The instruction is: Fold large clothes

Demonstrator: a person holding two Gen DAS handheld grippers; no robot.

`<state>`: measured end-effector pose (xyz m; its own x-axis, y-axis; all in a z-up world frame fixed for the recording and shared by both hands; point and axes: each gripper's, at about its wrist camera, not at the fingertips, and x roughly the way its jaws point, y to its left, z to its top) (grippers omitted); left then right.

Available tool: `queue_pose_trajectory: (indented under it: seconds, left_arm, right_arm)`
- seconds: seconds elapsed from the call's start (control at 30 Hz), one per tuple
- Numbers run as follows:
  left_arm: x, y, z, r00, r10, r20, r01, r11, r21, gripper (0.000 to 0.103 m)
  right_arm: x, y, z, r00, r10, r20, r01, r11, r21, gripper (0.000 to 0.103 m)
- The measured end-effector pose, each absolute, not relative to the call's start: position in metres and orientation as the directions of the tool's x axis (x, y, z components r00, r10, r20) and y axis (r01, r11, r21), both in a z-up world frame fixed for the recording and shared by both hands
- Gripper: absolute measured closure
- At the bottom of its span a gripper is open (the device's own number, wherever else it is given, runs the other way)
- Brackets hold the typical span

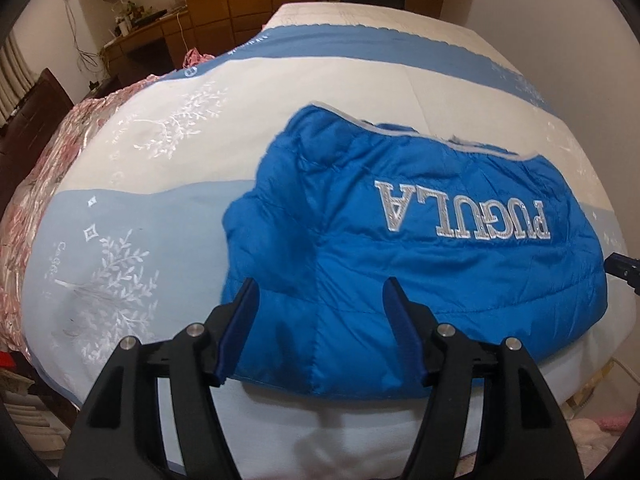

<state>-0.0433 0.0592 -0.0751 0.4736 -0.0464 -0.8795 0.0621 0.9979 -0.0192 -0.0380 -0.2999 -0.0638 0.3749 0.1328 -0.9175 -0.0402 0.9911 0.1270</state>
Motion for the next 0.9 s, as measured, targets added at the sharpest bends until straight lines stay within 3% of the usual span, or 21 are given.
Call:
queue_pose_trajectory:
  seconds: [0.53, 0.77, 0.9]
  left_arm:
    - [-0.047, 0.05, -0.103, 0.42, -0.038, -0.907, 0.051, 0.999, -0.018, 0.039]
    - [-0.048, 0.052, -0.105, 0.42, -0.032, -0.907, 0.037, 0.999, -0.018, 0.039]
    - [-0.051, 0.059, -0.1, 0.422, -0.023, -0.906, 0.012, 1.0, -0.02, 0.034]
  right_arm:
    - [-0.035, -0.303, -0.122, 0.275, 0.095, -0.957, -0.025, 0.996, 0.091, 0.081]
    - [-0.034, -0.314, -0.138, 0.258, 0.167, -0.951, 0.012, 0.984, 0.176, 0.082]
    - [-0.034, -0.316, -0.137, 0.253, 0.175, -0.951, 0.011, 0.983, 0.184, 0.082]
